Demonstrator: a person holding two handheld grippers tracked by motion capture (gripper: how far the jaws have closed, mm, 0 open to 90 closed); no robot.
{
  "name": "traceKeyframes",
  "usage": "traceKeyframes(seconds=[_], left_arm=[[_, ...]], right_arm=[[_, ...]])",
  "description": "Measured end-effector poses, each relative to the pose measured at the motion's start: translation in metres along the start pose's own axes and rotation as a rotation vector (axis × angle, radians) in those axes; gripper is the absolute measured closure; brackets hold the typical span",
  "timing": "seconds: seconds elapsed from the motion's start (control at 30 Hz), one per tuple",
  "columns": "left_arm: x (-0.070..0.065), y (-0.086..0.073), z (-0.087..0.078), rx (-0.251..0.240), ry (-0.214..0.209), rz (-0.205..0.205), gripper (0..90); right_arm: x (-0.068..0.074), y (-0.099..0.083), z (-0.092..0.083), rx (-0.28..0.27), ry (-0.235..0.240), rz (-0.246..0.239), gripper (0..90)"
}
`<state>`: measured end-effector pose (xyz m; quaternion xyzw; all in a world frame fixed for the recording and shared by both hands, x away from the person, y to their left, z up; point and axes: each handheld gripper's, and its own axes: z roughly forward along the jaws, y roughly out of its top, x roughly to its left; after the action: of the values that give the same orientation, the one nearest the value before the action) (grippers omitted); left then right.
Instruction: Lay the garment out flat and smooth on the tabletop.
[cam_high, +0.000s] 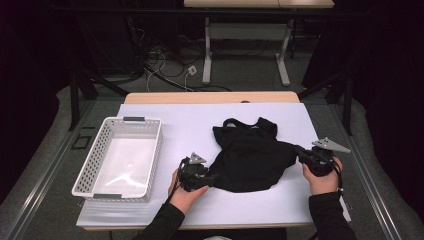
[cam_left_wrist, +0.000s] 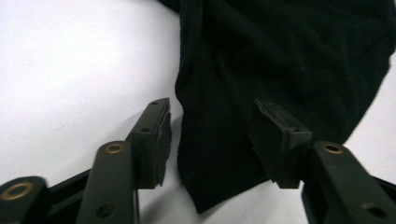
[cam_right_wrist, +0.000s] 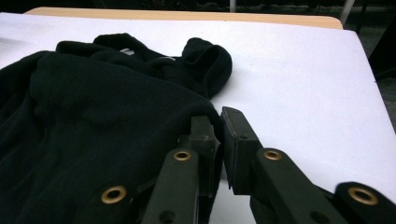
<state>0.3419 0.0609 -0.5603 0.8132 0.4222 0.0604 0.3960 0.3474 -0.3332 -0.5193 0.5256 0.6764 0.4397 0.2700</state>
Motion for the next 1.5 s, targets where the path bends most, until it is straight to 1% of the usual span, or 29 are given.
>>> traceKeyframes(seconds=[0.13, 0.2, 0.27, 0.33, 0.37, 0.43, 0.5, 0.6, 0.63, 0.7, 0.73, 0.77, 0.87, 0.97, 1.07, 1.1, 1.2, 1.27, 1.33, 1.4, 1.5], left_arm=[[0.003, 0.001, 0.000, 0.001, -0.005, -0.021, 62.1], [0.004, 0.001, 0.001, 0.005, -0.018, -0.032, 69.7], [0.003, 0.002, 0.001, 0.013, -0.023, -0.035, 76.6], [0.003, 0.003, 0.000, 0.018, -0.033, -0.038, 82.7], [0.003, 0.003, -0.001, 0.017, -0.039, -0.032, 84.6], [0.002, 0.006, -0.006, 0.007, -0.051, -0.027, 88.3], [0.001, 0.010, -0.013, -0.014, -0.061, -0.022, 89.0], [0.000, 0.020, -0.027, -0.056, -0.073, -0.021, 89.4], [0.000, 0.024, -0.032, -0.069, -0.075, -0.021, 89.4], [0.001, 0.031, -0.043, -0.099, -0.076, -0.016, 89.5], [0.001, 0.034, -0.047, -0.111, -0.074, -0.017, 89.5], [0.002, 0.038, -0.054, -0.132, -0.074, -0.019, 89.6], [0.007, 0.045, -0.070, -0.179, -0.070, -0.032, 89.7], [0.013, 0.049, -0.082, -0.212, -0.058, -0.047, 89.7], [0.019, 0.048, -0.091, -0.229, -0.047, -0.062, 89.7], [0.021, 0.047, -0.094, -0.234, -0.045, -0.070, 89.7], [0.024, 0.045, -0.099, -0.247, -0.041, -0.079, 89.7], [0.025, 0.043, -0.101, -0.249, -0.042, -0.083, 89.7], [0.025, 0.042, -0.100, -0.248, -0.044, -0.082, 89.7], [0.026, 0.041, -0.099, -0.245, -0.046, -0.086, 89.7], [0.026, 0.040, -0.098, -0.243, -0.047, -0.087, 89.7]], right_arm=[[0.001, -0.001, 0.001, 0.007, 0.001, -0.002, 80.1], [0.001, -0.003, 0.001, 0.009, -0.004, -0.002, 77.2], [0.001, -0.003, 0.001, 0.010, -0.011, -0.006, 72.7], [0.000, -0.004, 0.000, 0.007, -0.016, 0.001, 66.6], [0.000, -0.005, 0.000, 0.001, -0.013, 0.010, 64.1], [0.000, -0.006, -0.003, 0.002, -0.012, 0.009, 57.3], [0.001, -0.007, -0.005, 0.007, -0.012, -0.002, 54.4], [0.004, -0.009, -0.010, 0.018, -0.019, -0.033, 50.7], [0.006, -0.010, -0.012, 0.013, -0.020, -0.034, 49.4], [0.009, -0.011, -0.016, -0.002, 0.000, -0.029, 49.4], [0.011, -0.011, -0.018, -0.004, 0.013, -0.032, 49.3], [0.013, -0.011, -0.019, -0.004, 0.022, -0.030, 49.3], [0.021, -0.013, -0.022, -0.002, 0.058, -0.062, 48.0], [0.026, -0.016, -0.022, 0.013, 0.080, -0.083, 47.3], [0.029, -0.019, -0.021, 0.024, 0.099, -0.093, 46.8], [0.030, -0.020, -0.021, 0.035, 0.103, -0.099, 46.8], [0.032, -0.022, -0.018, 0.071, 0.114, -0.073, 46.8], [0.033, -0.024, -0.016, 0.099, 0.147, -0.046, 47.2], [0.034, -0.026, -0.015, 0.119, 0.164, -0.033, 48.1], [0.034, -0.027, -0.013, 0.137, 0.169, -0.024, 48.5], [0.034, -0.029, -0.010, 0.158, 0.187, 0.016, 50.6]])
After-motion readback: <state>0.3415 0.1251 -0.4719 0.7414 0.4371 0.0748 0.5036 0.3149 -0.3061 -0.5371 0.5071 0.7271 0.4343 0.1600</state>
